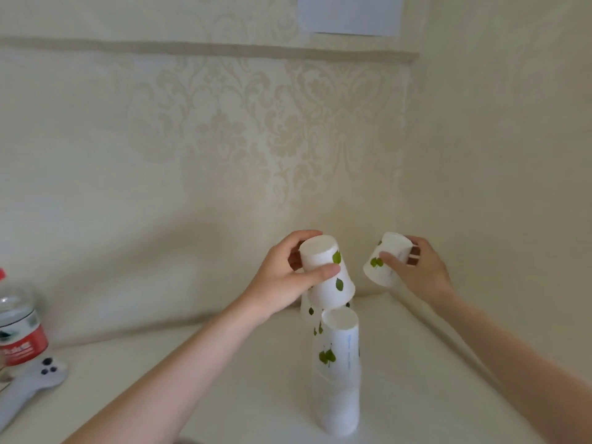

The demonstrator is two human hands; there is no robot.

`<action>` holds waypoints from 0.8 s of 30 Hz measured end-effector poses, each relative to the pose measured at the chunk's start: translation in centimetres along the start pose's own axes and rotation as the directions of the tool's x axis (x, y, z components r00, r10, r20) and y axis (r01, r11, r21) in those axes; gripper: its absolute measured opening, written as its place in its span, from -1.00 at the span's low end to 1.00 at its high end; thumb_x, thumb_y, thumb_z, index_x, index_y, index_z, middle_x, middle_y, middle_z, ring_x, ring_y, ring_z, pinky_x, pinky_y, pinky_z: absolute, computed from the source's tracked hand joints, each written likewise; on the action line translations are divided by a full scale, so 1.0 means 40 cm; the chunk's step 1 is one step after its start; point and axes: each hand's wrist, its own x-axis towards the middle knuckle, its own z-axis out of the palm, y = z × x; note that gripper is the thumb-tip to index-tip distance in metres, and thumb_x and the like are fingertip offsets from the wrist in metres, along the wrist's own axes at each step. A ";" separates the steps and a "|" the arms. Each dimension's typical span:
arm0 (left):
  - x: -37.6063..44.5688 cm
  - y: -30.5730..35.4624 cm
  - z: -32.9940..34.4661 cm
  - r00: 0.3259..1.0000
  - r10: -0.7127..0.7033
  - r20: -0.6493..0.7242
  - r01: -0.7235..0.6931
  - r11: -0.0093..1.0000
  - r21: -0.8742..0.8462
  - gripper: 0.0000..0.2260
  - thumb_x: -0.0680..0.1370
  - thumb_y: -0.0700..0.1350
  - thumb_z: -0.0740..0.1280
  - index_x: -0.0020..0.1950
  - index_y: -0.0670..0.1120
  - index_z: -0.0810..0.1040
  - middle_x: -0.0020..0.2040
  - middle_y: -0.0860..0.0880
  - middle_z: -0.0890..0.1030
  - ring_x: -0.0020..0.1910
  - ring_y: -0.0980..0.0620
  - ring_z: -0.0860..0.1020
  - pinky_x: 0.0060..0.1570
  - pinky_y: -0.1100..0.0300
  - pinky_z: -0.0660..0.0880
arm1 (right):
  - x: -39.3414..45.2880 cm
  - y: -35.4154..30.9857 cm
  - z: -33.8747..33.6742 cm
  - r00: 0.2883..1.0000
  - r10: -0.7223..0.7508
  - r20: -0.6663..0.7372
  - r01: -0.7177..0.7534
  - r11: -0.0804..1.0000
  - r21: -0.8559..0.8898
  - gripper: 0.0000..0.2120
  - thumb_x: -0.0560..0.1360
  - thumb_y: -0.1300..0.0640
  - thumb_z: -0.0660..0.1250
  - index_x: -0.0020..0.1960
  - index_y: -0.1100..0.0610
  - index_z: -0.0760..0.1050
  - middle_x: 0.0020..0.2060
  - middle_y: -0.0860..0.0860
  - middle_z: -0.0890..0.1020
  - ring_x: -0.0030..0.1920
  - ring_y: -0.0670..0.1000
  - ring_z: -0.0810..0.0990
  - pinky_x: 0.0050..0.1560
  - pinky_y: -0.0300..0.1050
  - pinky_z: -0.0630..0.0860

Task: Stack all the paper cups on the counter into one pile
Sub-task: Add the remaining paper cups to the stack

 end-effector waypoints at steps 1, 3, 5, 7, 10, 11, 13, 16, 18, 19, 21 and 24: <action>-0.021 0.008 0.011 0.999 -0.006 0.037 0.006 1.000 -0.004 -0.54 0.38 -0.14 0.57 0.22 0.09 0.55 0.14 0.11 0.64 0.13 0.14 0.63 0.13 0.23 0.58 | -0.026 -0.030 -0.020 1.000 -0.023 -0.004 0.023 1.000 0.015 -0.46 0.40 -0.04 0.50 0.31 0.03 0.42 0.08 -0.01 0.60 0.01 0.05 0.61 -0.15 -0.14 0.55; -0.056 0.008 0.032 0.995 -0.037 0.098 0.036 0.999 0.007 -0.52 0.37 -0.11 0.58 0.23 0.11 0.54 0.16 0.10 0.64 0.15 0.13 0.63 0.14 0.18 0.59 | -0.071 -0.076 -0.055 0.997 -0.076 -0.003 0.076 0.996 0.047 -0.48 0.41 -0.06 0.48 0.30 0.04 0.44 0.08 -0.01 0.62 0.02 0.04 0.63 -0.01 -0.06 0.58; -0.083 -0.013 0.051 0.990 -0.063 0.127 0.053 0.996 0.078 -0.47 0.33 -0.05 0.60 0.26 0.11 0.52 0.19 0.09 0.63 0.17 0.10 0.61 0.19 0.13 0.57 | -0.112 -0.109 -0.082 0.994 -0.103 0.030 0.100 0.991 0.094 -0.50 0.42 -0.05 0.47 0.30 0.06 0.46 0.10 0.00 0.64 0.04 0.05 0.65 0.07 -0.01 0.59; -0.108 -0.047 0.068 0.985 -0.095 0.145 0.073 0.986 0.149 -0.38 0.32 -0.06 0.61 0.33 0.06 0.48 0.22 0.09 0.60 0.20 0.06 0.59 0.24 0.09 0.54 | -0.148 -0.129 -0.100 0.988 -0.111 0.112 0.090 0.980 0.176 -0.51 0.41 -0.07 0.46 0.29 0.04 0.48 0.11 -0.01 0.66 0.08 0.04 0.67 0.14 0.06 0.61; -0.141 -0.098 0.087 0.972 -0.167 0.168 0.141 0.978 0.156 -0.29 0.25 -0.01 0.61 0.35 0.01 0.44 0.23 0.10 0.59 0.21 0.06 0.58 0.26 0.04 0.54 | -0.201 -0.148 -0.101 0.954 -0.163 0.252 0.112 0.972 0.206 -0.57 0.43 -0.01 0.46 0.27 0.01 0.49 0.10 -0.01 0.67 0.10 0.03 0.68 0.16 0.07 0.61; -0.147 -0.113 0.090 0.969 -0.186 0.165 0.164 0.977 0.138 -0.28 0.21 0.02 0.60 0.33 0.01 0.45 0.22 0.10 0.60 0.21 0.06 0.59 0.24 0.04 0.55 | -0.216 -0.150 -0.094 0.939 -0.183 0.291 0.130 0.973 0.192 -0.58 0.44 0.03 0.46 0.27 0.03 0.49 0.10 0.00 0.67 0.10 0.03 0.67 0.13 0.03 0.62; -0.155 -0.138 0.090 0.959 -0.223 0.177 0.208 0.973 0.100 -0.33 0.22 0.03 0.59 0.29 0.03 0.48 0.22 0.09 0.62 0.22 0.07 0.60 0.23 0.03 0.56 | -0.241 -0.149 -0.075 0.910 -0.217 0.354 0.176 0.974 0.143 -0.58 0.44 0.04 0.47 0.27 0.02 0.49 0.10 -0.05 0.66 0.10 0.00 0.67 0.08 -0.08 0.63; -0.172 -0.168 0.092 0.932 -0.268 0.243 0.251 0.963 0.099 -0.40 0.31 -0.06 0.59 0.31 0.07 0.48 0.22 0.12 0.63 0.22 0.11 0.59 0.20 0.14 0.55 | -0.258 -0.137 -0.043 0.885 -0.239 0.400 0.215 0.971 0.105 -0.57 0.42 0.02 0.49 0.25 -0.03 0.48 0.12 -0.11 0.63 0.12 -0.02 0.65 0.07 -0.12 0.62; -0.190 -0.179 0.098 0.923 -0.294 0.250 0.287 0.956 0.065 -0.42 0.35 -0.11 0.58 0.31 0.09 0.48 0.21 0.16 0.63 0.18 0.14 0.59 0.10 0.26 0.53 | -0.264 -0.138 -0.031 0.881 -0.228 0.414 0.206 0.974 0.097 -0.56 0.42 0.03 0.48 0.27 -0.02 0.47 0.13 -0.13 0.62 0.12 -0.05 0.64 0.06 -0.15 0.61; -0.200 -0.183 0.104 0.922 -0.299 0.244 0.297 0.954 0.046 -0.43 0.35 -0.10 0.58 0.31 0.10 0.48 0.21 0.16 0.63 0.18 0.14 0.59 0.08 0.27 0.53 | -0.269 -0.141 -0.030 0.878 -0.225 0.423 0.206 0.974 0.090 -0.56 0.43 0.04 0.48 0.28 -0.02 0.47 0.13 -0.15 0.62 0.11 -0.08 0.64 0.04 -0.17 0.61; -0.219 -0.190 0.123 0.923 -0.290 0.253 0.292 0.956 0.030 -0.41 0.35 -0.07 0.59 0.33 0.12 0.46 0.22 0.16 0.62 0.19 0.13 0.59 0.12 0.23 0.55 | -0.283 -0.139 -0.037 0.856 -0.227 0.464 0.218 0.973 0.074 -0.56 0.43 0.04 0.48 0.28 -0.05 0.47 0.12 -0.19 0.63 0.10 -0.14 0.63 -0.01 -0.23 0.62; -0.243 -0.206 0.149 0.922 -0.283 0.265 0.294 0.956 -0.004 -0.31 0.31 -0.06 0.60 0.37 0.13 0.40 0.26 0.16 0.58 0.23 0.15 0.57 0.19 0.22 0.54 | -0.316 -0.106 -0.050 0.806 -0.205 0.556 0.218 0.975 0.044 -0.54 0.40 0.02 0.50 0.26 -0.12 0.47 0.07 -0.29 0.63 0.13 -0.21 0.60 0.01 -0.22 0.63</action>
